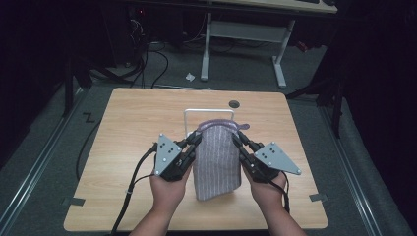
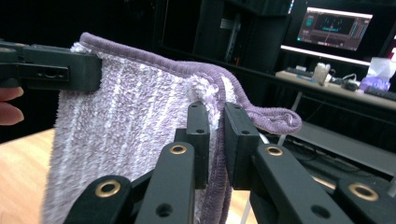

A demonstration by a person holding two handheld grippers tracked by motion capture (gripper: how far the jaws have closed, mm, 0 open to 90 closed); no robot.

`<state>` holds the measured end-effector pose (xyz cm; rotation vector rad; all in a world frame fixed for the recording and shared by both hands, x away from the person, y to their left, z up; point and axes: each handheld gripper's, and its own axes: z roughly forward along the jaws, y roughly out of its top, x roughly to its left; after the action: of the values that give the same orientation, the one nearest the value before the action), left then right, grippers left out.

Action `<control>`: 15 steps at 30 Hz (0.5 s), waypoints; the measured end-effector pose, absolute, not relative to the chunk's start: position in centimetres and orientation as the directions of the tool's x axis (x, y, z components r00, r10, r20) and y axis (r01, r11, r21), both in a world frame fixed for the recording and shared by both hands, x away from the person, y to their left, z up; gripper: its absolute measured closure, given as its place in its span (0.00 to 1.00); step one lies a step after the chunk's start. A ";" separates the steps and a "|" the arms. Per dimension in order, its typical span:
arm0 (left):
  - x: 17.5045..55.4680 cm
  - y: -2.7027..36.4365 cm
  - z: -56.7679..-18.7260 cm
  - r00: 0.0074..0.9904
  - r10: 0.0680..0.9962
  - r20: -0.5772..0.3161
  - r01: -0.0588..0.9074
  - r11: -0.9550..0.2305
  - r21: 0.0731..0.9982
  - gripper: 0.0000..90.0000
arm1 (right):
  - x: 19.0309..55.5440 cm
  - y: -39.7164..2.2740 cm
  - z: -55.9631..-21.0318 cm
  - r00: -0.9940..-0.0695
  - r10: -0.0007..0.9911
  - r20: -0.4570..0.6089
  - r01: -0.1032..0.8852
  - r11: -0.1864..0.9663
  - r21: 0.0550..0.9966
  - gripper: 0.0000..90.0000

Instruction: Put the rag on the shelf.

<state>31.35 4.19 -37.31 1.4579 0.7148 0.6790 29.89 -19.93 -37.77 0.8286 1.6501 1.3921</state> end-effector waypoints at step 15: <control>34.8 4.8 -32.8 0.615 0.788 0.029 -0.043 -0.003 0.999 0.95 | 33.0 -19.7 -32.9 -0.445 0.884 -0.147 -0.051 0.139 0.989 0.91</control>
<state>34.83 4.82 -32.75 1.4361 0.6743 0.7386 33.02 -19.69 -32.93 0.8283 1.5915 1.4286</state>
